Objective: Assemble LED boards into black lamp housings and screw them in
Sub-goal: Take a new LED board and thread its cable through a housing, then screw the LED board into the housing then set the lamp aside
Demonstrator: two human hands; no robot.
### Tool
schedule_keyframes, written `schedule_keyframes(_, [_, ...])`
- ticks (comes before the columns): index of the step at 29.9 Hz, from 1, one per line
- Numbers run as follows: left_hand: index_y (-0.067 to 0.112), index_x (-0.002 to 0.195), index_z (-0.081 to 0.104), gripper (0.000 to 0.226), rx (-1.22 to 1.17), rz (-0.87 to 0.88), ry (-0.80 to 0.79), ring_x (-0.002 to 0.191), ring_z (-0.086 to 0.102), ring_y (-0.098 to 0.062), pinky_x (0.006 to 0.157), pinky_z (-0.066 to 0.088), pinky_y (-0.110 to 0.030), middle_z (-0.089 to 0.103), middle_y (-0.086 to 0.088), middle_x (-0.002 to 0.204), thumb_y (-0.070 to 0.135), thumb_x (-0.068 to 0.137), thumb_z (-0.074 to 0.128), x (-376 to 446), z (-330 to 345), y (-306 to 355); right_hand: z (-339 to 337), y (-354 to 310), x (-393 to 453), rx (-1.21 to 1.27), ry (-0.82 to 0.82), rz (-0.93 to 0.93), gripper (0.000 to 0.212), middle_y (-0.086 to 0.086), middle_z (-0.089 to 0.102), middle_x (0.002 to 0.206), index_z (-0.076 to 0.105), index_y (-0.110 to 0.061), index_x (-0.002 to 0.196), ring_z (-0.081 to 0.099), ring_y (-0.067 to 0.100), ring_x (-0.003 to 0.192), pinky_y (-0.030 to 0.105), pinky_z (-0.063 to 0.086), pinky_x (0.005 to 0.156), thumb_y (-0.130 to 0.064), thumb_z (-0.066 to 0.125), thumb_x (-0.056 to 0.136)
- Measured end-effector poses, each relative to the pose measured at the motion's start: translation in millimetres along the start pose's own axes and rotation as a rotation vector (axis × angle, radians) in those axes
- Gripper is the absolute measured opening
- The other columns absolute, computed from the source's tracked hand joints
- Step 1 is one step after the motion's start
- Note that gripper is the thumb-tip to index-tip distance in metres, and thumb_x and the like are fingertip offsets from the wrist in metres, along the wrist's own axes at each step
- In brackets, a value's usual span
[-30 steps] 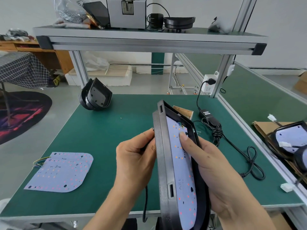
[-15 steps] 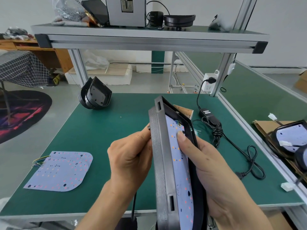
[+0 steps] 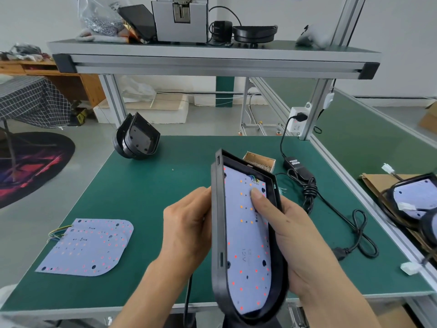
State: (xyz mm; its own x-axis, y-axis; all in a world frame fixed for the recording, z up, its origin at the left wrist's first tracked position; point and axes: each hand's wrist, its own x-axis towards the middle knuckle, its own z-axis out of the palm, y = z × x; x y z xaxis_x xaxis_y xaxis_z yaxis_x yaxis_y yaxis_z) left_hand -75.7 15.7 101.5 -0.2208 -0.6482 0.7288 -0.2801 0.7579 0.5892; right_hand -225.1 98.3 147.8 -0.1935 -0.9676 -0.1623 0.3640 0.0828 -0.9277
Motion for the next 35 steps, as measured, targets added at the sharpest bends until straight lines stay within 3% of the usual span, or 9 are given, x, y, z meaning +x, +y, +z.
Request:
schedule_keyframes(3, [0.024,0.112,0.071,0.029,0.066,-0.147,-0.165,0.09,0.061,-0.019,0.079,0.053,-0.038,0.06,0.003,0.095,0.001,0.097,0.064,-10,-1,-23,-8,11,18,-0.065,0.094,-0.039,0.02,0.004,0.081,0.105,0.08,-0.022,0.1,0.08,0.022,0.09,0.029,0.061,0.067,-0.039,0.073,0.092])
schedule_keyframes(6, [0.028,0.13,0.069,0.031,-0.015,-0.41,-0.077,0.122,0.058,-0.006,0.103,0.044,-0.02,0.064,0.016,0.122,0.036,0.109,0.048,-24,-9,-36,-12,26,37,-0.136,0.147,-0.086,0.014,-0.002,0.082,0.103,0.077,-0.019,0.107,0.079,0.016,0.09,0.021,0.059,0.065,-0.029,0.07,0.099])
schedule_keyframes(9, [0.034,0.112,0.079,0.057,-0.302,-0.713,-0.009,0.108,0.071,-0.012,0.093,0.053,-0.03,0.076,0.008,0.114,0.066,0.1,0.033,-41,-10,-40,-14,47,59,-0.249,0.172,-0.114,0.012,-0.009,0.081,0.104,0.075,-0.022,0.111,0.077,0.009,0.093,0.016,0.056,0.069,-0.024,0.069,0.101])
schedule_keyframes(12, [0.026,0.101,0.077,0.065,-0.447,-0.882,-0.257,0.099,0.071,-0.013,0.091,0.055,-0.039,0.076,0.01,0.109,0.075,0.096,0.035,-50,-5,-44,-14,71,81,-0.391,0.238,-0.089,0.01,-0.012,0.079,0.103,0.073,-0.025,0.108,0.074,0.004,0.094,0.021,0.055,0.075,-0.025,0.07,0.099])
schedule_keyframes(18, [0.01,0.105,0.069,0.022,-0.325,-1.03,-0.245,0.098,0.07,-0.03,0.1,0.053,-0.053,0.075,-0.012,0.106,0.028,0.107,0.056,-53,12,-58,-22,96,93,-0.605,0.206,-0.053,0.009,-0.014,0.077,0.098,0.073,-0.025,0.104,0.072,0.004,0.09,0.027,0.052,0.077,-0.028,0.07,0.097])
schedule_keyframes(22, [0.008,0.085,0.055,0.03,-0.092,-0.997,-0.265,0.065,0.056,-0.01,0.067,0.047,-0.037,0.06,-0.004,0.076,0.032,0.103,0.055,-42,20,-61,-36,89,88,-0.903,0.226,-0.164,0.011,-0.011,0.071,0.093,0.069,-0.026,0.104,0.064,0.011,0.086,0.032,0.05,0.079,-0.034,0.066,0.098])
schedule_keyframes(25, [0.011,0.077,0.046,0.034,0.084,-0.916,-0.296,0.066,0.061,-0.024,0.057,0.038,-0.033,0.055,-0.007,0.068,0.032,0.102,0.054,-39,25,-56,-53,80,78,-1.062,0.429,-0.302,0.02,-0.007,0.062,0.099,0.07,-0.028,0.115,0.062,0.013,0.081,0.036,0.049,0.083,-0.037,0.066,0.098])
schedule_keyframes(29, [0.017,0.107,0.058,0.012,0.126,-0.873,-0.228,0.063,0.06,-0.015,0.052,0.041,-0.018,0.067,-0.001,0.073,0.025,0.101,0.053,-38,31,-51,-80,65,72,-1.352,0.572,-0.138,0.04,0.003,0.06,0.106,0.06,-0.022,0.129,0.061,0.031,0.093,0.037,0.037,0.075,-0.049,0.058,0.1])
schedule_keyframes(35, [0.026,0.132,0.049,0.038,0.121,-0.825,-0.364,0.086,0.065,-0.008,0.07,0.051,-0.027,0.068,0.013,0.094,0.028,0.096,0.062,-34,31,-52,-81,67,89,-1.603,0.41,0.189,0.062,0.012,0.065,0.117,0.043,-0.012,0.128,0.065,0.04,0.108,0.038,0.042,0.071,-0.063,0.059,0.096])
